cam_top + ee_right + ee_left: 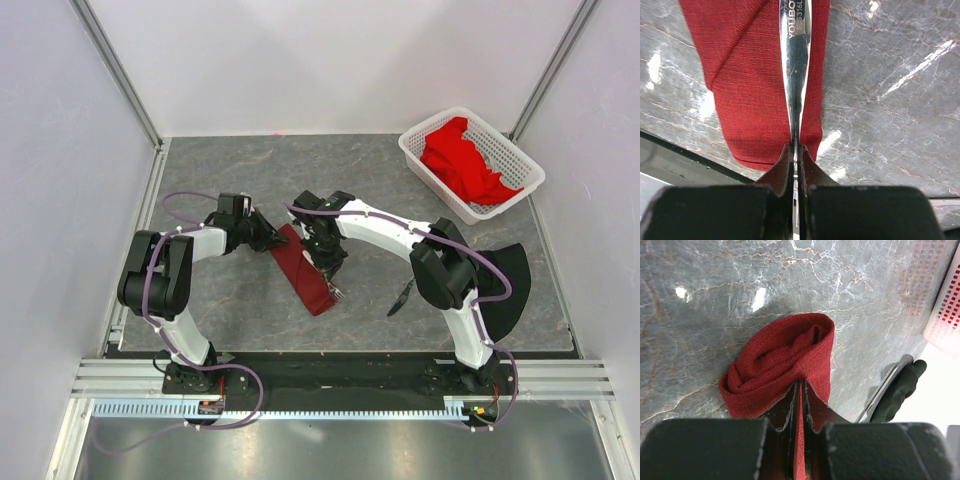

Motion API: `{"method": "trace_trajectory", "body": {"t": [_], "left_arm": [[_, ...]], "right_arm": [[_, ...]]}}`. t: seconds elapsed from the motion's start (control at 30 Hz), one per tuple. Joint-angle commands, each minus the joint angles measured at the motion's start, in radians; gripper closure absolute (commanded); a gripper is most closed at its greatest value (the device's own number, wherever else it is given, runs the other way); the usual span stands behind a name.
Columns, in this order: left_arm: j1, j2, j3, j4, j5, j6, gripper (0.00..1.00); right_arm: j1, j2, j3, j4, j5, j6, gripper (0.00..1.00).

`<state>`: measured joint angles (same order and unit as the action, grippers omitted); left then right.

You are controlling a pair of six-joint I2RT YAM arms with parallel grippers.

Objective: Fold the napkin into a case and place the utensils inside
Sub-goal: Insert the fork into the folded napkin.

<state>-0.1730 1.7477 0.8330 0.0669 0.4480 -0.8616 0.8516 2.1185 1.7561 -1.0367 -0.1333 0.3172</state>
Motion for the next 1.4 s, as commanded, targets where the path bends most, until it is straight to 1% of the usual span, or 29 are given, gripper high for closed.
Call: {"method": "trace_trajectory", "body": {"t": [0.0,0.3,0.6,0.77,1.03,1.37], "left_arm": [[0.000,-0.001,-0.003,0.056,0.009,0.003,0.90],[-0.008,0.006,-0.005,0.062,0.011,0.001,0.90],[-0.033,0.018,-0.003,0.067,0.000,-0.001,0.90],[-0.034,0.016,-0.006,0.065,-0.008,0.001,0.90],[-0.045,-0.007,0.008,0.057,-0.019,-0.001,0.91],[-0.048,-0.025,0.002,0.042,-0.020,0.006,0.91]], "right_arm": [[-0.002,0.000,-0.018,0.020,-0.005,0.014,1.00],[-0.002,0.038,0.016,0.023,-0.017,0.011,1.00],[-0.002,0.078,0.104,0.024,-0.026,0.013,1.00],[-0.005,0.081,0.120,0.024,-0.029,0.014,1.00],[-0.008,0.083,0.126,0.092,-0.031,0.039,1.00],[-0.016,0.144,0.164,0.121,-0.026,0.059,1.00]]}}
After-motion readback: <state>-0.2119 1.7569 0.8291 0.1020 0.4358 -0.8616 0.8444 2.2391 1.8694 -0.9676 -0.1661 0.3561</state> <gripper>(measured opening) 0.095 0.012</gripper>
